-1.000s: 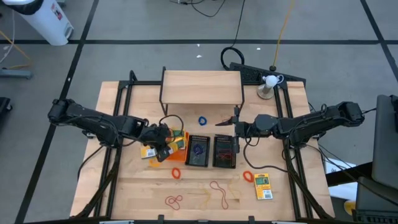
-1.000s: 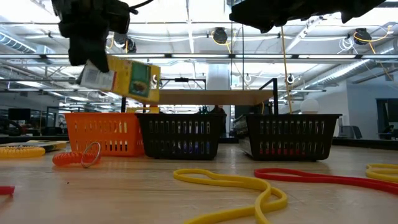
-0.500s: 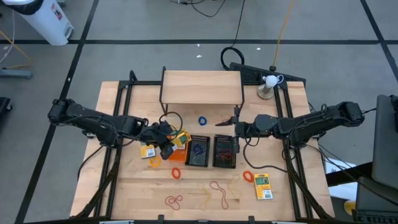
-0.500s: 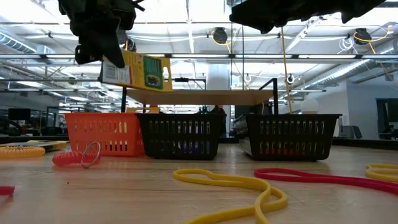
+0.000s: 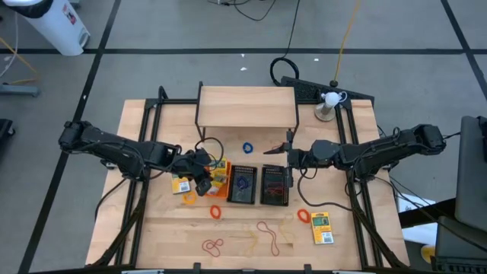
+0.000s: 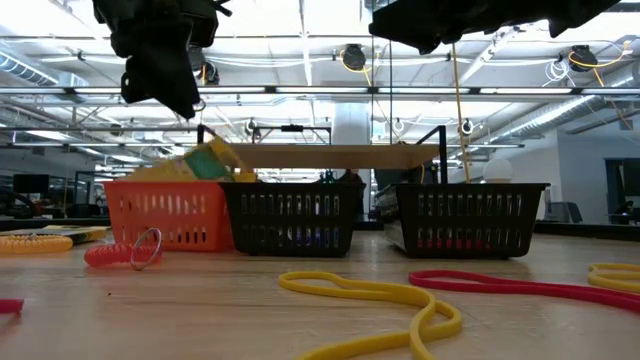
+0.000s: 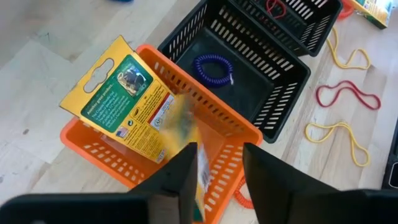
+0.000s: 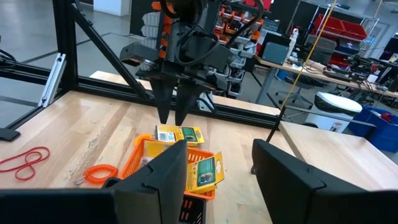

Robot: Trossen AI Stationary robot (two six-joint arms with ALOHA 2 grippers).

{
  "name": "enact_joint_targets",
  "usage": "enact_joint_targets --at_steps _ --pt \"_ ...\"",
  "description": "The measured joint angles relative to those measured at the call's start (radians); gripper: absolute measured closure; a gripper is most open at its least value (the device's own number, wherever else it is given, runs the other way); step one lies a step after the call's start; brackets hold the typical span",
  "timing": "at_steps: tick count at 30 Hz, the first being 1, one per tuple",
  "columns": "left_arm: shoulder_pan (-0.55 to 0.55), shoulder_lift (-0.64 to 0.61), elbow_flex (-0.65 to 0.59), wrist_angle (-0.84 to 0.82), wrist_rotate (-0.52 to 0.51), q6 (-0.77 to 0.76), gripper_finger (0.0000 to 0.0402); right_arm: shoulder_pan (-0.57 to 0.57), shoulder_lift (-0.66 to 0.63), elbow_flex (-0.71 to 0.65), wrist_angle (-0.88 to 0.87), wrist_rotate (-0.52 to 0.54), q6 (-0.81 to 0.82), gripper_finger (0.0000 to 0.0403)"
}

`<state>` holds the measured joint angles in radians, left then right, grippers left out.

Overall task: Pick & Place Office Desk Supplies
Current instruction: Put the red rubber band into the right black bin

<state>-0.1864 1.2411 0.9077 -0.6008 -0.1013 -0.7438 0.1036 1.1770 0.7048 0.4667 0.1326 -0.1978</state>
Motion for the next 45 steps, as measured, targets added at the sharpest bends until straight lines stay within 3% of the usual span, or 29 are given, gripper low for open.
enact_joint_targets --at_steps 10,16,21,25,32,38,45 --pt "-0.004 0.0 0.0 0.022 -0.056 0.017 0.0228 0.0 0.0 0.0 0.0 -0.003 -0.001 0.0232" --pt "-0.06 0.0 0.0 0.121 -0.154 0.244 0.0255 0.004 0.0 0.0 -0.01 -0.01 0.02 0.0232" --pt "-0.095 0.0 0.0 0.117 -0.265 0.405 0.0283 0.005 0.0 0.0 -0.047 -0.085 0.031 0.0232" --pt "-0.103 0.0 0.0 0.12 -0.344 0.534 0.0296 0.002 0.0 0.0 -0.069 -0.082 0.029 0.0232" --pt "-0.026 0.007 -0.001 0.211 -0.433 0.665 0.03 -0.034 0.0 0.0 -0.077 -0.049 0.029 0.0232" --pt "0.039 0.007 -0.001 0.353 -0.415 0.768 0.03 -0.04 0.0 0.0 -0.058 0.081 0.015 0.0232" --pt "0.093 0.006 -0.001 0.51 -0.423 0.85 0.03 -0.022 -0.001 -0.016 -0.052 0.075 0.081 0.0232"
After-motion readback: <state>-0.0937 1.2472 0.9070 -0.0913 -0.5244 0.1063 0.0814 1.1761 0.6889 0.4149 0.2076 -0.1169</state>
